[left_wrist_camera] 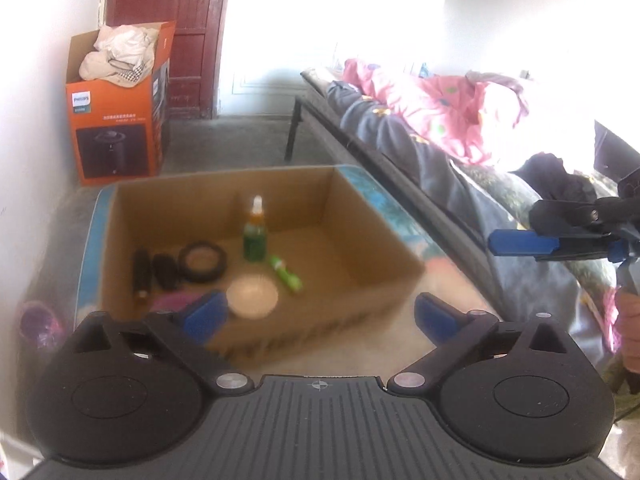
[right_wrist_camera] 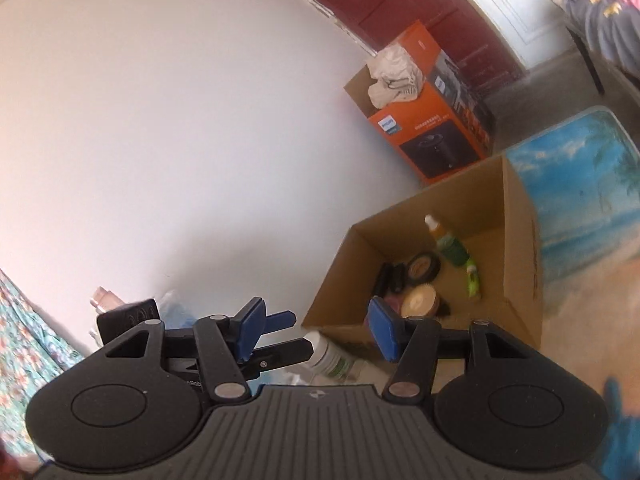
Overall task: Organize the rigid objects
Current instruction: 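Move the right gripper back to the white plug charger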
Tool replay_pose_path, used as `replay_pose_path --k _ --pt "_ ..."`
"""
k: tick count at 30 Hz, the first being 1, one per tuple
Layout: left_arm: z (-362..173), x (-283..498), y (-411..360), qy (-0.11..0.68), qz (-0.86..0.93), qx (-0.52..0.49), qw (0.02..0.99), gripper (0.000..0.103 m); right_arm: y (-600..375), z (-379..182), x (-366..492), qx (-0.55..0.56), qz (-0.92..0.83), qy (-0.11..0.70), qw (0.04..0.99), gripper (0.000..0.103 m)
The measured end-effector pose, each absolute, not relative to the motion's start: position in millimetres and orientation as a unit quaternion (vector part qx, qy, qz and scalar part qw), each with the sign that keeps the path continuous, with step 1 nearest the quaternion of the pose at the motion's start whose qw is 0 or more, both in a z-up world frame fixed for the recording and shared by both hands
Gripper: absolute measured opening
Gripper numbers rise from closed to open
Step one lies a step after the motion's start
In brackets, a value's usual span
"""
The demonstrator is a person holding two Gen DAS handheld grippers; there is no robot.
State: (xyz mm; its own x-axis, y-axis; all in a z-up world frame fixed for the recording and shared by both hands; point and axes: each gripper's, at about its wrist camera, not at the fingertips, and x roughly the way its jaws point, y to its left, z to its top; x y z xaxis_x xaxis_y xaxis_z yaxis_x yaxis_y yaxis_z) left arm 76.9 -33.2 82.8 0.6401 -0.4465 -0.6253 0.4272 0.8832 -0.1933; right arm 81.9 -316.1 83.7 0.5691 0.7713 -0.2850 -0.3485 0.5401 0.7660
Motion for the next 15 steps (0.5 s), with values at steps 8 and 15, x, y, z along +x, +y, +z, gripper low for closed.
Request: replay_pose_path --k 8,15 --pt "21 35 -29 0.351 -0.175 0.053 0.918 0.1 -274 0 69 0.435 0.343 0.384 0.738 0.06" --pt "-19 33 -44 0.333 -0.134 0.092 0.929 0.094 -217 -30 118 0.389 0.324 0.408 0.76 0.058"
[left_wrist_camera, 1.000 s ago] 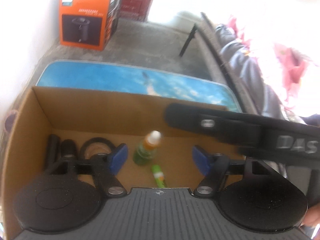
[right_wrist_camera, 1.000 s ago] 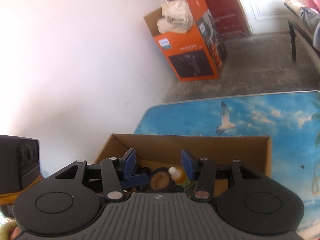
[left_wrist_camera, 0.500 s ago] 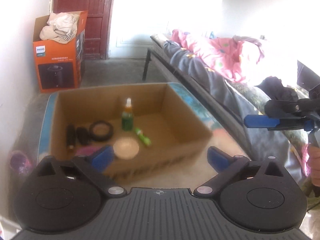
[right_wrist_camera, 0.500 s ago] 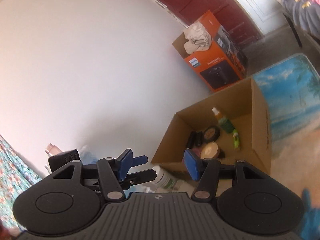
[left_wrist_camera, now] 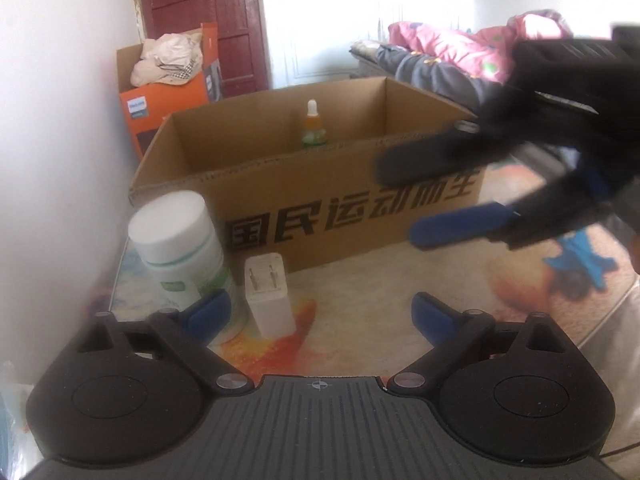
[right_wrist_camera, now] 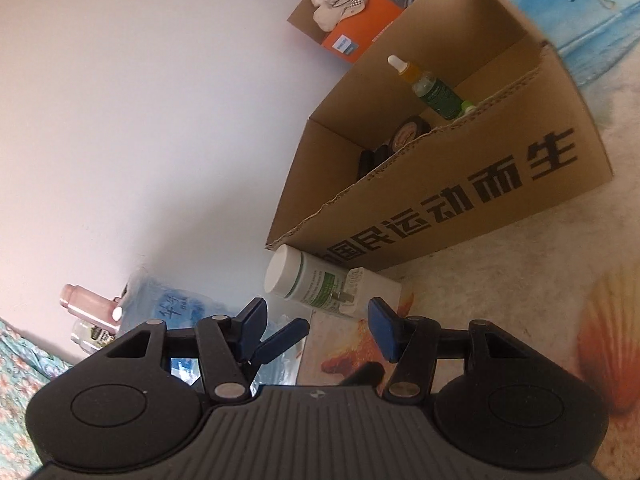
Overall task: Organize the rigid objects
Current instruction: 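Move the right gripper back to the white plug charger, then grasp the white plug charger with the right gripper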
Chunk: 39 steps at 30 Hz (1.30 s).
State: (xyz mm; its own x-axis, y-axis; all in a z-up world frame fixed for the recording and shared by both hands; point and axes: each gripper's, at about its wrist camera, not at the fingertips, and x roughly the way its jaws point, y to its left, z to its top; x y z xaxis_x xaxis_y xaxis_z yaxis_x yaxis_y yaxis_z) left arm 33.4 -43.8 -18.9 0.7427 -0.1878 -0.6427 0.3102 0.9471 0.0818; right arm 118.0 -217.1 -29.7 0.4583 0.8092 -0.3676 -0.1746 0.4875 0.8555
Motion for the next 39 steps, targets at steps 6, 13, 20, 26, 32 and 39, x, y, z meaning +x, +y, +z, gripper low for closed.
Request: replay_pose_path --k 6,13,20,26,32,39 --pt "-43 39 -43 0.331 -0.091 0.099 0.934 0.075 -185 -57 149 0.365 0.296 0.428 0.772 0.049" --pt "-51 47 -38 0.327 -0.066 0.088 0.939 0.06 -164 -74 164 0.364 0.293 0.436 0.769 0.042" --pt "-51 55 -31 0.327 -0.061 0.061 0.941 0.049 -154 -84 167 0.364 0.297 0.448 0.761 0.031" --pt "-48 57 -25 0.33 -0.063 0.031 0.942 0.042 -158 -89 162 0.371 0.294 0.451 0.756 0.028" --pt "-47 57 -26 0.335 -0.078 0.022 0.939 0.041 -177 -97 161 0.391 0.291 0.453 0.747 0.029" --pt "-46 50 -37 0.339 -0.122 0.027 0.932 0.041 -204 -103 149 0.402 0.275 0.451 0.748 0.029"
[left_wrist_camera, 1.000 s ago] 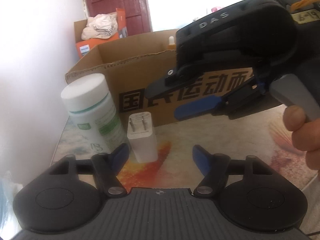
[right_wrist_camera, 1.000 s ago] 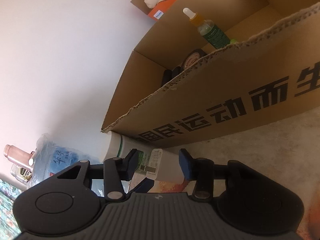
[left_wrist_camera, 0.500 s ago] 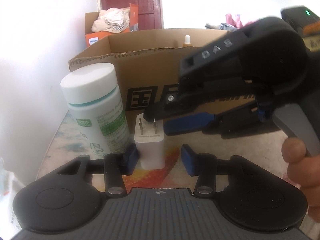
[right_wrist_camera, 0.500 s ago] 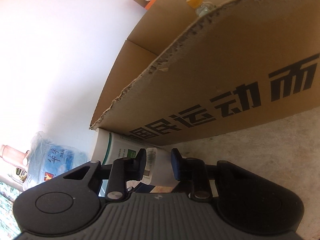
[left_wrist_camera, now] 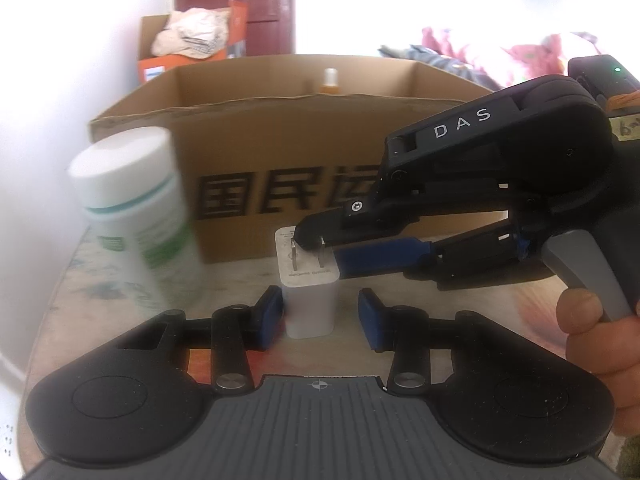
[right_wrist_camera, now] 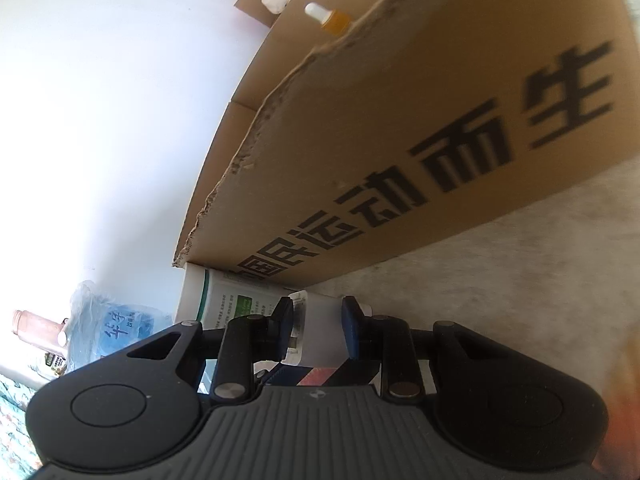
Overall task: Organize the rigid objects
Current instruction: 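Grasp the white plug charger with the right gripper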
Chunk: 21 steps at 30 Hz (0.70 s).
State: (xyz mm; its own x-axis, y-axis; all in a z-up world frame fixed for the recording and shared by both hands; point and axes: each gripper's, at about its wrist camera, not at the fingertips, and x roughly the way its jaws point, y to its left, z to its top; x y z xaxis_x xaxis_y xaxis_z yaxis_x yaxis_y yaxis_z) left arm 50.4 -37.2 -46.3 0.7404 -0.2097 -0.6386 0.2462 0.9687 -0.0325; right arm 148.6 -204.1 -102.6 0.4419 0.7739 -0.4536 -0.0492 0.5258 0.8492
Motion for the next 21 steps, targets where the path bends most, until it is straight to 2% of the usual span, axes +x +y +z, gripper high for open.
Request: replay_pose_path --k 8,21 --pt "-47 39 -55 0.344 -0.186 0.047 0.919 0.041 -247 -102 127 0.421 0.248 0.453 0.746 0.029" --pt "-47 45 -71 0.345 -0.216 0.081 0.91 0.042 -256 -98 115 0.43 0.234 0.442 0.752 0.03"
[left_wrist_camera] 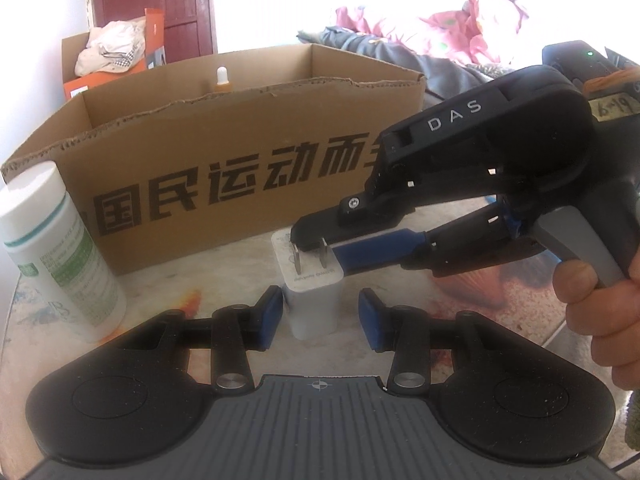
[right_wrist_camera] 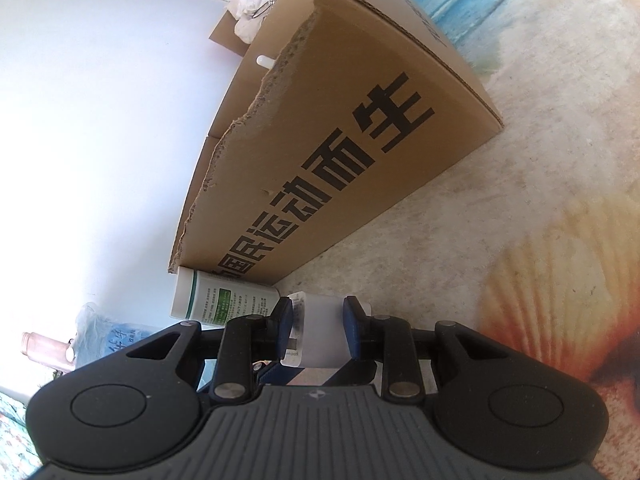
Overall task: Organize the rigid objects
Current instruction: 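Grasp the white plug charger with the right gripper, then carry the white charger with the right gripper over the box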
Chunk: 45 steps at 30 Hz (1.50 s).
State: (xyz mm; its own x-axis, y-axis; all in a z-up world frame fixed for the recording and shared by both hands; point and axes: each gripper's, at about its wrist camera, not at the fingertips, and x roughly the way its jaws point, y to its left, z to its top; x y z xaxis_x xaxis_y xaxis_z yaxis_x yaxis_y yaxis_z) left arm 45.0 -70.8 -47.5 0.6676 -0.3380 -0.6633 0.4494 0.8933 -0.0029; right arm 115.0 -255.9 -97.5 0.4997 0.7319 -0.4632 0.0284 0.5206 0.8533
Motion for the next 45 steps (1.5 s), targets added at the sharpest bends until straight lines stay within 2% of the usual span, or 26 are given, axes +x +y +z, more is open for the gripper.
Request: replay_pose_path --k 7,10,14,16,24,30,36,45 --pt "-47 57 -82 0.345 -0.19 0.094 0.915 0.041 -257 -96 116 0.422 0.238 0.442 0.755 0.03" --pt "-46 59 -83 0.348 -0.185 0.084 0.915 0.033 -257 -96 116 0.419 0.24 0.439 0.758 0.03" --pt "-44 57 -88 0.348 -0.172 0.082 0.918 0.031 -254 -94 116 0.41 0.241 0.438 0.763 0.03" --pt "-42 57 -90 0.345 -0.166 0.084 0.92 0.026 -252 -90 115 0.405 0.242 0.436 0.766 0.03" --pt "-11 51 -93 0.309 -0.149 0.088 0.935 0.026 -249 -58 114 0.395 0.271 0.402 0.78 0.031" --pt "29 60 -96 0.266 -0.139 0.081 0.95 0.026 -250 -11 122 0.371 0.305 0.353 0.803 0.031" --pt "62 102 -108 0.243 -0.143 0.058 0.958 0.026 -262 35 155 0.33 0.315 0.311 0.834 0.031" --pt "49 208 -135 0.319 -0.164 0.018 0.933 0.026 -293 30 250 0.302 0.275 0.352 0.842 0.031"
